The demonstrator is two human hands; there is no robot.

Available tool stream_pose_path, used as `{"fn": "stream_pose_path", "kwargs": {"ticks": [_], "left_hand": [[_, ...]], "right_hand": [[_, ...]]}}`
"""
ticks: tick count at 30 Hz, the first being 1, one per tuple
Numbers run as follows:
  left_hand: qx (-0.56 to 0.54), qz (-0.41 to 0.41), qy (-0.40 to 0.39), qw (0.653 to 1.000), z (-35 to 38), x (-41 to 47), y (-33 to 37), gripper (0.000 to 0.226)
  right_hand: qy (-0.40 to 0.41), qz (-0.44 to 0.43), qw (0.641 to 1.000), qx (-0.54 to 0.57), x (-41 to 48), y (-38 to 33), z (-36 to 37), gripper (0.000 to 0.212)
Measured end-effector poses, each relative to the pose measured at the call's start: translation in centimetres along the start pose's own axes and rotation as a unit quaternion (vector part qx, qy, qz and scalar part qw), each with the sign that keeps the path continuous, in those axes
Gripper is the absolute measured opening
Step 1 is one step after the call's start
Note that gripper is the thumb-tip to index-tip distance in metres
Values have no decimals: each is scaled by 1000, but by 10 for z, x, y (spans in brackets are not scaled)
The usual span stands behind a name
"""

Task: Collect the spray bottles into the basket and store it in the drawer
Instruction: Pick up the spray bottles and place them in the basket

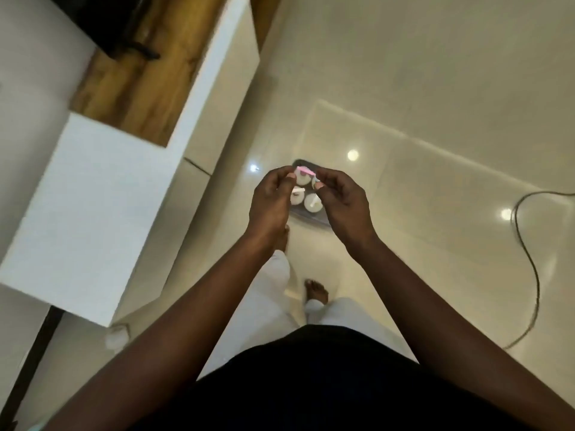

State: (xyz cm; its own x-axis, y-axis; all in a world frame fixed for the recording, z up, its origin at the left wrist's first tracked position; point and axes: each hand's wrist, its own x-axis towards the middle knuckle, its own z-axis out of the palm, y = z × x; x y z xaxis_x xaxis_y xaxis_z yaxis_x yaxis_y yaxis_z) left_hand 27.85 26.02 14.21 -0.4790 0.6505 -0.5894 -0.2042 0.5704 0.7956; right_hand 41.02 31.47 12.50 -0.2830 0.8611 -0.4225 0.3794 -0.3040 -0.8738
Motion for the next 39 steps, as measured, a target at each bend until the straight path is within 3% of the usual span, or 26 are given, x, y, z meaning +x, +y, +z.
{"fn": "stream_pose_path", "kwargs": {"ticks": [3,11,23,32,39], "left_hand": [[-21,13,52,998,-22,-41,-6,33],[-111,10,198,974,-87,-170,-56,32],[-316,-58,435,841,-209,-355,-206,26],[-382,-62,509,769,-315,-465,-303,22],[-405,-65,542,733,-383,-504,-349,18]], "right_hand": [[-51,-30,998,-18,-29,-12,5,32],[-211,-97,968,-98,-120,-14,45,34],[-472,-156,841,-213,-292,14,196,30],[-556,-174,772,-253,-425,37,311,36],[-588,-204,732,-279,-486,44,399,37]]}}
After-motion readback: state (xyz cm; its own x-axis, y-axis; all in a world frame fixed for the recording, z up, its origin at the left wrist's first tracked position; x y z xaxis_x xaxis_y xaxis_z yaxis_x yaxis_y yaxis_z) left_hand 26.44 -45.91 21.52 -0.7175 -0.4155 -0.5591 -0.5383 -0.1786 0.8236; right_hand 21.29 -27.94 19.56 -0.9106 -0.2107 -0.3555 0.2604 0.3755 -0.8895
